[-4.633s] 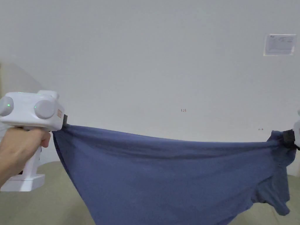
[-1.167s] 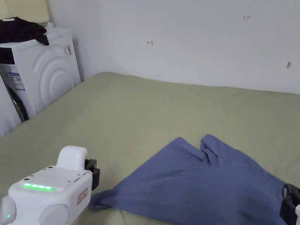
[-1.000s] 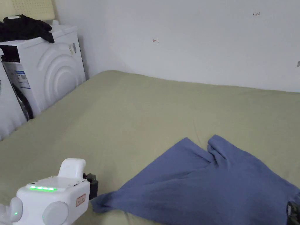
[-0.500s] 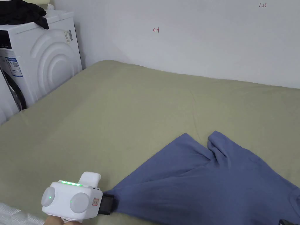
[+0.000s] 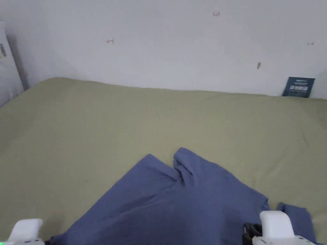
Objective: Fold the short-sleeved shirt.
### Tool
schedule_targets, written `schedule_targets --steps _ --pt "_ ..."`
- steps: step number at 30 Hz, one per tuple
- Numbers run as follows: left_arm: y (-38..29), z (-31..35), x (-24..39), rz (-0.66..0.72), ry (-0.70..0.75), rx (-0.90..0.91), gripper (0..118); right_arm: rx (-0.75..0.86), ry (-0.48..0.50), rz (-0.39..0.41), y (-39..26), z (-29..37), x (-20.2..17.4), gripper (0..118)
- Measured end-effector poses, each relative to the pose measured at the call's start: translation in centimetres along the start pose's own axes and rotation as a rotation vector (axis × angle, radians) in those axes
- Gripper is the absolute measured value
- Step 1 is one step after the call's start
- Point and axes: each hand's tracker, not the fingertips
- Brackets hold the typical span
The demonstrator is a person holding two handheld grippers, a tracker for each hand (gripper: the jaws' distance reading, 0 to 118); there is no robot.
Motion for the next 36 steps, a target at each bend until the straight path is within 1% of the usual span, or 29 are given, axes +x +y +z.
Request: schedule_targets --steps 2,7,10,14,15,16,17,18,19,20,21,22,23,24,25,26,27,28,29,31,33,34,36 --pt "0.0 0.0 0.1 -0.008 0.002 0.001 4 -0.015 -0.021 0.003 1.9 -2.6 1.4 2" --pt "0.2 -0.3 0.4 -0.04 0.009 -0.005 4 -0.099 -0.03 0.02 8.4 -11.4 5.3 2" --pt "0.5 -0.4 0.2 -0.043 -0.002 -0.017 4 -0.155 -0.011 0.038 11.7 -17.0 6.8 2" --pt "0.8 -0.4 -0.3 -0.019 -0.027 -0.031 4 -0.22 0.001 0.028 14.4 -24.0 7.8 2" --pt "0.8 -0.4 -0.4 -0.012 -0.029 -0.033 4 -0.262 0.029 0.028 14.5 -25.2 8.0 5" --pt "0.8 -0.4 -0.3 -0.012 -0.029 -0.034 4 -0.302 0.058 0.029 14.5 -26.6 8.3 35" --pt "0.8 -0.5 -0.2 -0.018 -0.027 -0.036 4 -0.366 0.09 0.035 14.3 -27.9 8.3 79" --pt "0.8 -0.5 -0.1 -0.024 -0.024 -0.036 4 -0.417 0.084 0.058 14.0 -28.8 8.3 114" --pt "0.8 -0.6 0.1 -0.028 -0.02 -0.039 4 -0.463 0.05 0.098 13.1 -29.7 7.9 115" --pt "0.8 -0.6 0.2 -0.036 -0.016 -0.041 4 -0.402 0.044 0.153 12.3 -30.2 7.6 116" --pt "0.9 -0.6 0.3 -0.043 -0.013 -0.042 4 -0.383 0.05 0.16 11.9 -30.3 7.8 118" --pt "0.9 -0.7 0.4 -0.045 -0.012 -0.044 4 -0.353 0.025 0.122 12.0 -30.3 8.1 118" --pt "0.8 -0.7 0.4 -0.047 -0.009 -0.045 4 -0.381 0.041 0.081 12.1 -30.5 8.5 118" --pt "0.8 -0.7 0.4 -0.049 -0.008 -0.046 4 -0.384 0.036 0.062 12.3 -28.9 7.9 117" --pt "0.8 -0.7 0.4 -0.049 -0.008 -0.045 4 -0.384 0.033 0.068 12.5 -28.4 7.9 110" --pt "0.8 -0.8 0.4 -0.044 -0.01 -0.047 4 -0.384 0.04 0.069 12.7 -27.6 7.7 99" --pt "0.8 -0.8 0.4 -0.036 -0.01 -0.047 4 -0.378 0.051 0.072 12.9 -26.8 7.5 79" --pt "0.8 -0.8 0.3 -0.027 -0.011 -0.047 4 -0.364 0.054 0.089 13.2 -26.5 7.1 22" --pt "0.8 -0.8 0.3 -0.02 -0.013 -0.048 4 -0.346 0.071 0.115 13.4 -25.4 6.7 3" --pt "0.9 -0.6 0.1 -0.006 -0.017 -0.048 4 -0.32 0.048 0.134 13.4 -23.1 6.1 3" --pt "1.1 -0.4 0.2 -0.006 -0.016 -0.052 4 -0.3 0.053 0.162 13.7 -20.4 4.9 3" --pt "1.2 -0.1 0.3 -0.003 -0.009 -0.043 4 -0.273 0.044 0.187 14.0 -18.7 4.6 3" --pt "1.8 1.0 0.5 -0.001 0.006 0.009 4 -0.219 0.048 0.196 15.9 -15.2 4.7 3"
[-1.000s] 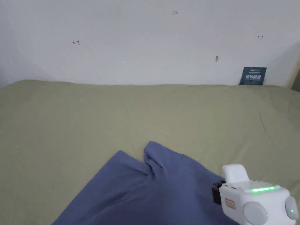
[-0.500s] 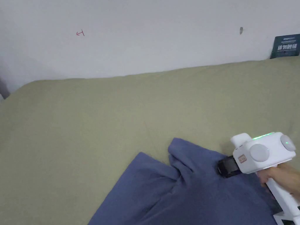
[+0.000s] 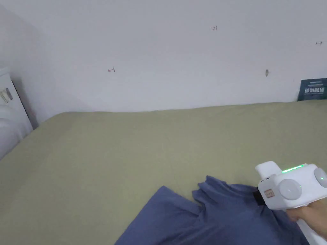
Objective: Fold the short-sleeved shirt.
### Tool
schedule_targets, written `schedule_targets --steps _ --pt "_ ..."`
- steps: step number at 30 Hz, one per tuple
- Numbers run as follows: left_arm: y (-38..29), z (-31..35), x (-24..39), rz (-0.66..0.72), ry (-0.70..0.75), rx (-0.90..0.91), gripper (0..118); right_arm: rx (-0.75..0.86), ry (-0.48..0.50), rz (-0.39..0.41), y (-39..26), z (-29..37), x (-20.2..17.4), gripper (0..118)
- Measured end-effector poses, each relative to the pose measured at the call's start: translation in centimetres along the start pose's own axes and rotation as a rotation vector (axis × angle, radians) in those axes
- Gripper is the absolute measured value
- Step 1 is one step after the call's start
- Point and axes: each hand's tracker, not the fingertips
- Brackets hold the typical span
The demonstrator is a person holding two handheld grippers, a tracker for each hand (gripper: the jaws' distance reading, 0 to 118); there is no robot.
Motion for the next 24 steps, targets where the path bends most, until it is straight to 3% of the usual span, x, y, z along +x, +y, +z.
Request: schedule_targets --steps 6,11,12,14,24 --pt "5.4 5.6 2.0 0.01 0.0 0.184 4 0.209 -0.043 0.041 2.5 12.8 1.4 3" --pt "12.5 12.4 5.2 -0.045 0.013 0.365 4 0.371 -0.066 -0.037 4.4 22.3 5.3 3" --pt "13.9 13.6 5.8 -0.049 0.011 0.39 4 0.436 -0.115 -0.013 4.0 26.0 3.8 3" --pt "17.2 16.3 6.8 -0.019 -0.021 0.435 4 0.488 -0.159 -0.034 4.1 30.1 4.1 3" --pt "27.1 26.6 12.5 -0.064 -0.002 0.581 4 0.609 -0.187 -0.19 6.5 38.0 8.4 3"
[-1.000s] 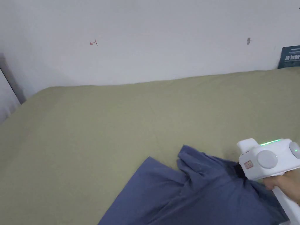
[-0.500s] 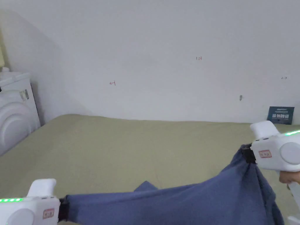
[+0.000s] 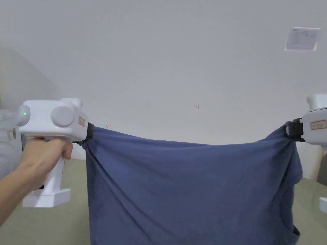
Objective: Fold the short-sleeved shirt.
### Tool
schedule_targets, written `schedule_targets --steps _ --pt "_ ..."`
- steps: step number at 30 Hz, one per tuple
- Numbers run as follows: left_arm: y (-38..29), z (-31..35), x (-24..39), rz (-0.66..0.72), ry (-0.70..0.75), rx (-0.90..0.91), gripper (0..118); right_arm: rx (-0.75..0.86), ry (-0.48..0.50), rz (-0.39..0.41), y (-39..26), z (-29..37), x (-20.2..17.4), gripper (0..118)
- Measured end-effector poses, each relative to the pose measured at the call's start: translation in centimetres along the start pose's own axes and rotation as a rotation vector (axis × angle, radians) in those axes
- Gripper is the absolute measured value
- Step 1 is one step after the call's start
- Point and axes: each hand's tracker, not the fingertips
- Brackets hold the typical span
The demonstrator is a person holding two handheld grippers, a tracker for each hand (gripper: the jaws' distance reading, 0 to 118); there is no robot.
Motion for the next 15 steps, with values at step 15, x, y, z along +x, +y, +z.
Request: schedule_targets --steps 15 --pt "5.3 -2.9 2.6 -0.059 0.08 0.018 4 0.023 -0.053 -0.014 4.5 -6.4 0.6 3"
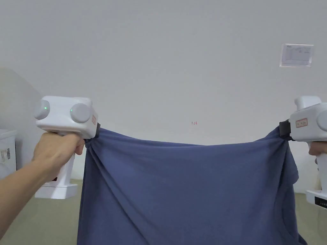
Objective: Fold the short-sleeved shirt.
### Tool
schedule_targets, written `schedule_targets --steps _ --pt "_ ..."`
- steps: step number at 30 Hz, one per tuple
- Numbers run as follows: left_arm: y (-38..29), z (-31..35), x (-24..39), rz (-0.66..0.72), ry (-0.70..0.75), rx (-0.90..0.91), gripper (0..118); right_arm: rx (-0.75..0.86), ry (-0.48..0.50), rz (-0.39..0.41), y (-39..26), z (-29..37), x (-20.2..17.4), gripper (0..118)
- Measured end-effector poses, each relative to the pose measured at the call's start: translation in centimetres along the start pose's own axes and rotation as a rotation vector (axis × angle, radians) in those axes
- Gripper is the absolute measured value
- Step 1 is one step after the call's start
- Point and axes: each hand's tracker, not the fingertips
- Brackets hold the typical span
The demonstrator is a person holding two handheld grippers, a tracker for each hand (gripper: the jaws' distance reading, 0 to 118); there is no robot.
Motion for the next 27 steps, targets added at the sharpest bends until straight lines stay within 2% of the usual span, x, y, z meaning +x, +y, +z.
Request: schedule_targets --steps 19,23,27 --pt "9.0 -12.0 2.9 0.022 0.094 0.092 4 0.063 -0.046 0.035 8.3 -15.0 -0.8 3" --pt "9.8 -14.7 3.3 0.028 0.123 0.11 4 0.07 -0.055 0.023 9.0 -18.0 -1.2 3" --pt "9.8 -18.1 3.9 0.021 0.139 0.106 4 0.073 -0.064 0.044 9.4 -20.9 -2.0 3"
